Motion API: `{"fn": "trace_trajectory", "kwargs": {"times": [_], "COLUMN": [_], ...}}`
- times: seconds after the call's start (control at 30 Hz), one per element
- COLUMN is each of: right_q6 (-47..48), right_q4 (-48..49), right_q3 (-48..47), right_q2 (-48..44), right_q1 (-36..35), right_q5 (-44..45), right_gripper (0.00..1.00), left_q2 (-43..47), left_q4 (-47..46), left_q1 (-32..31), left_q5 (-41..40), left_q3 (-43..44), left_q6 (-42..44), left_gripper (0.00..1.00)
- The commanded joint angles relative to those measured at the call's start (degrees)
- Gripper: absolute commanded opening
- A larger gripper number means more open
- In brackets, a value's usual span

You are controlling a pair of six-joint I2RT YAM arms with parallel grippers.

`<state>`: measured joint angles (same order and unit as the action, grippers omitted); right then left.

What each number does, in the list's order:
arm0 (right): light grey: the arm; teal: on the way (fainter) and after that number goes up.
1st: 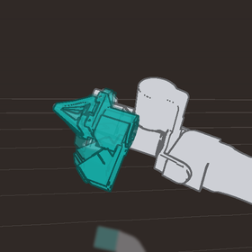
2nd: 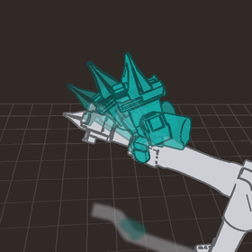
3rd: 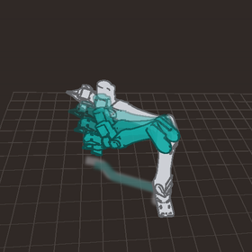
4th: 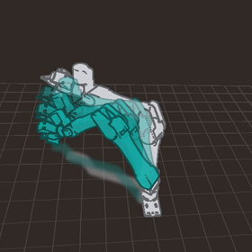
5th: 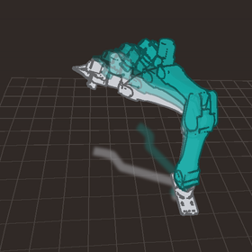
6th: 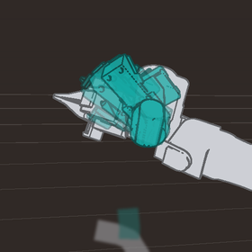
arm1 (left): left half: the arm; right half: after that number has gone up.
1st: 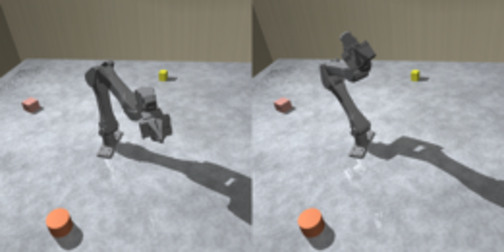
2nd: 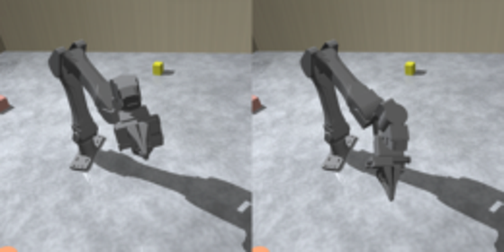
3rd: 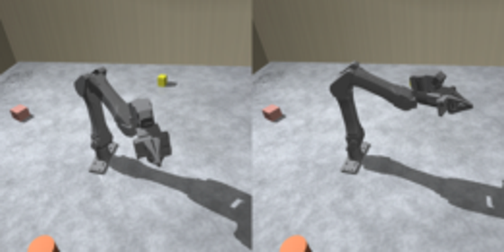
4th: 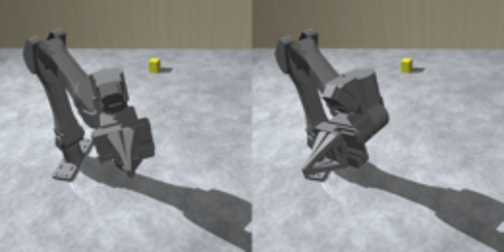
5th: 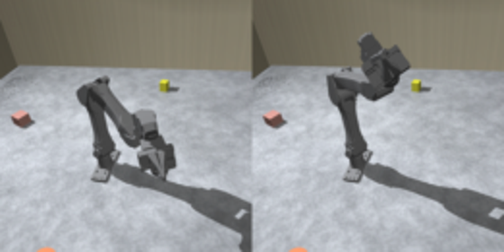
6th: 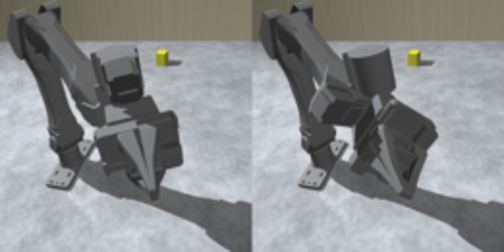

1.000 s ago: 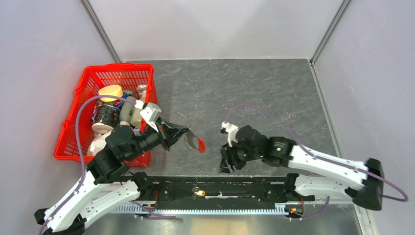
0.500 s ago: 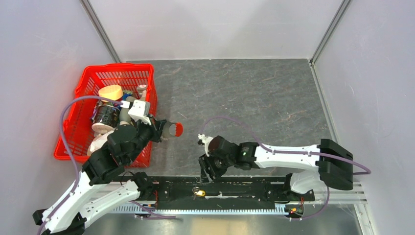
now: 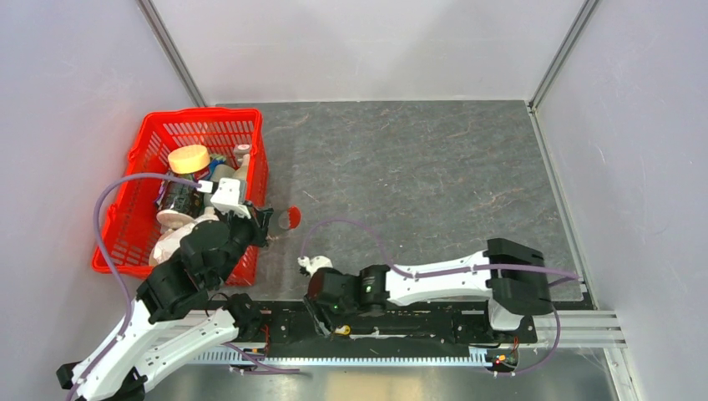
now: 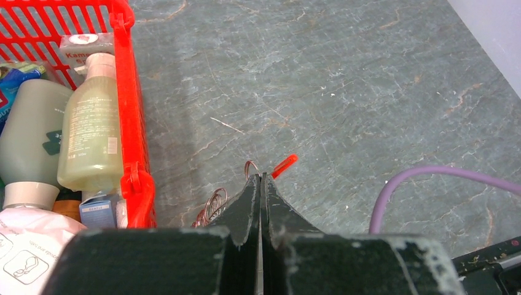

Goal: Put the keys on the keyring

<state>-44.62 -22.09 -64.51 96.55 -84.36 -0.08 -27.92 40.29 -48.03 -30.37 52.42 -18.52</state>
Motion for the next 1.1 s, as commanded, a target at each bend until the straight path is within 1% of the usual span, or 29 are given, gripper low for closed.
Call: {"fn": "trace_trajectory", "kwargs": {"times": [0.0, 0.1, 0.23, 0.37, 0.57, 0.83, 1.07], "right_q6": [-4.50, -7.25, -9.48, -11.38, -14.71, -19.64, -21.96], "right_q4": [-8.18, -9.96, -15.18, -19.46, -20.99, -24.86, -27.03], "right_q3": [-7.27, -9.48, -13.34, -17.33, -18.95, -22.26, -24.09], "right_q2": [4.87, 6.62, 8.88, 12.41, 15.36, 19.07, 20.65], "right_q1": [-2.94, -4.00, -4.74, -5.70, -6.25, -8.35, -8.54], "right_q5": [9.84, 13.37, 18.06, 20.74, 21.45, 22.74, 25.10], "right_gripper": [0.58, 0.54, 0.48, 0.46, 0.42, 0.40, 0.38], "left_q2": [2.04, 4.14, 6.43, 7.42, 7.60, 7.86, 8.27], "left_q4": [-1.77, -1.77, -1.62, -1.62, -1.81, -2.32, -3.11], "left_q1": [-0.12, -0.14, -0.13, -0.14, -0.18, -0.13, -0.13], "left_q5": [-1.16, -1.44, -1.99, -2.85, -2.36, -1.72, -1.09], "left_q3": [-0.15, -0.52, -1.08, -1.09, -1.34, -2.06, -2.33], "left_q6": [-1.64, -1.68, -1.65, -1.51, -1.68, -1.86, -1.01], "left_gripper": [0.02, 0.02, 0.02, 0.02, 0.02, 0.02, 0.02]}}
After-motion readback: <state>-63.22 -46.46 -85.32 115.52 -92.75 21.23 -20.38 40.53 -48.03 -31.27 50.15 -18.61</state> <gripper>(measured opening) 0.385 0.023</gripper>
